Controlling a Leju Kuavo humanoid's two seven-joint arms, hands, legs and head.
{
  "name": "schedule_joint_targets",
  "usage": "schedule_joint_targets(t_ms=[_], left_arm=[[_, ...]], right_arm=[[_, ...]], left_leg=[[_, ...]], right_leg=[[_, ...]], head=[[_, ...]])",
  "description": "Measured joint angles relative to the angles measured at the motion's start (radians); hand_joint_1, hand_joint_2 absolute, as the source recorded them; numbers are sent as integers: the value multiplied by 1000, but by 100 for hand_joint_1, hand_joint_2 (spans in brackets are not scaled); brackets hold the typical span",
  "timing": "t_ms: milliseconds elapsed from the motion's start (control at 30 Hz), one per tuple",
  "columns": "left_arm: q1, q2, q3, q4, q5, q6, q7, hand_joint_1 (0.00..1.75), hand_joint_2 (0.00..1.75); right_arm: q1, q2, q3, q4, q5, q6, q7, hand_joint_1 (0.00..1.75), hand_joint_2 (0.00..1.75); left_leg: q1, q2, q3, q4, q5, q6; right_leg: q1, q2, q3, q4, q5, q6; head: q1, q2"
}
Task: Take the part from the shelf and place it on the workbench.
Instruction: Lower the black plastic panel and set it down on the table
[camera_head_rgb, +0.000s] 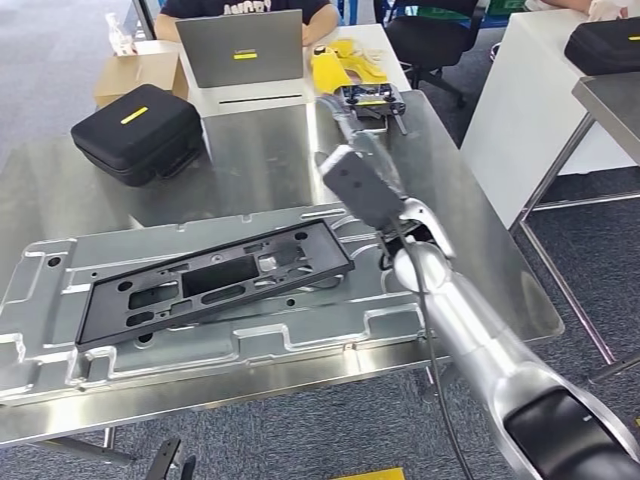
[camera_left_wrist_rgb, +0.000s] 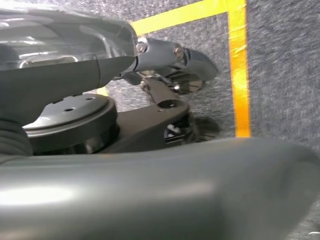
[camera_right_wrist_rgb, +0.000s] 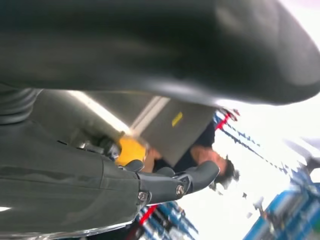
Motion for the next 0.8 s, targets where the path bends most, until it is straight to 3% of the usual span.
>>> schedule_joint_targets(t_ms=[133,267,333,400,433,467,533,567,600,633,733,800], left_arm=[[8,4,7,0,9,6,-9,0,0],[13,9,17,0,14,11,-19,0,0],[16,10,20,0,16,13,-22,0,0],[20,12,21,0,19,14,-22,0,0],[23,12,21,0,20,14,-23,0,0],[25,12,21,0,21,14,-22,0,0],[27,12,21,0,22,14,-22,0,0],[28,15,22,0,22,14,-22,0,0],[29,18,22,0,23,13,-21,0,0],[30,21,22,0,23,12,-20,0,0],[39,28,22,0,25,8,-19,0,0],[42,31,22,0,26,7,-19,0,0]], right_arm=[[94,-94,-95,-152,-29,-9,-17,0,0],[176,-167,-169,-269,-51,-11,-39,0,0],[211,-202,-204,-317,-59,-11,-48,0,0],[247,-228,-230,-349,-63,-11,-50,0,0],[266,-239,-241,-363,-65,-12,-52,0,0],[284,-249,-250,-377,-67,-12,-53,0,0],[312,-266,-270,-402,-72,-13,-58,0,0],[323,-272,-279,-412,-74,-14,-60,0,0],[334,-279,-289,-421,-75,-14,-62,0,0],[349,-286,-297,-429,-75,-15,-66,0,0],[392,-299,-321,-458,-75,-17,-74,0,0],[414,-307,-335,-476,-75,-17,-79,0,0]], left_leg=[[-3,-1,-3,6,-4,8],[-1,-2,9,-30,31,34],[8,-1,21,-61,46,42],[10,2,22,-62,46,41],[12,4,22,-60,44,39],[15,5,22,-57,41,34],[26,5,21,-40,26,18],[30,4,17,-27,15,8],[31,2,10,-11,5,-1],[29,1,3,2,-3,-9],[25,-1,-13,20,-14,-20],[27,0,-28,52,-48,-27]], right_leg=[[-7,0,1,-6,5,8],[-8,2,4,-20,10,28],[-6,2,-25,39,-30,29],[-6,2,-84,158,-77,34],[-7,1,-107,202,-82,39],[-9,1,-116,213,-67,44],[-14,-2,-84,131,1,59],[-14,-4,-59,80,24,66],[-14,-4,-43,46,36,66],[-13,-5,-37,31,33,61],[-16,-5,-53,39,17,32],[-18,-7,-63,41,19,20]], head=[[0,0],[0,0],[1,0],[1,0],[1,0],[1,0],[1,0],[2,0],[4,0],[5,0],[5,0],[5,0]])
